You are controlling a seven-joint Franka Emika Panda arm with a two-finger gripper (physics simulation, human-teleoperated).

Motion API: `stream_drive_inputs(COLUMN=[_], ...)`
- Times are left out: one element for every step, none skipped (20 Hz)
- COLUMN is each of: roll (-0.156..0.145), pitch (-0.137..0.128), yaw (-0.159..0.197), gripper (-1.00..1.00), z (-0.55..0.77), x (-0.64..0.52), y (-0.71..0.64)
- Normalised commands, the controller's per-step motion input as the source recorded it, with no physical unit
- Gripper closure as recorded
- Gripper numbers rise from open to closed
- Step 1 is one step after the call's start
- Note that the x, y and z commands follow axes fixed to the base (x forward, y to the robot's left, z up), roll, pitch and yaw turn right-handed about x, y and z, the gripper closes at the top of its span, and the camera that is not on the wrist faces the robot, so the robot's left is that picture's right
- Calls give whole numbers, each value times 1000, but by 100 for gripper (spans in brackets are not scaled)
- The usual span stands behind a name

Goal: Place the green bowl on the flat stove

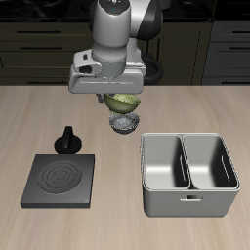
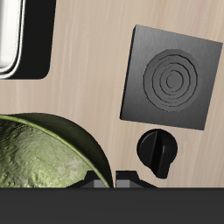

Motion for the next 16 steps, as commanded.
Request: stream_drive_inputs(roll=[-22, -53, -70, 22, -40, -75, 44, -83, 27, 118, 8, -55, 66, 15, 13, -22], pitch=[-14, -34, 12, -20, 12, -18, -21, -40, -19, -31, -11, -30, -9, 35, 17, 38], yaw=[-12, -53, -35, -19, -9, 20, -35, 32, -37, -81, 11, 53, -20, -2, 51, 4], gripper=[100, 100, 100, 100, 100, 100, 100, 100, 100, 100, 100, 100, 100, 100, 100, 100], z=[92, 259, 100, 103, 13, 124, 87, 99, 89, 117, 5, 133, 50, -55, -111, -67], x=[133, 517, 226, 320, 184, 354, 218, 238, 243, 127, 119, 360, 205, 202, 388, 176], y=[-98, -724, -325, -374, -273, -411, -255, -368, -244, -91, -132, -498, -172, -225, -420, -258])
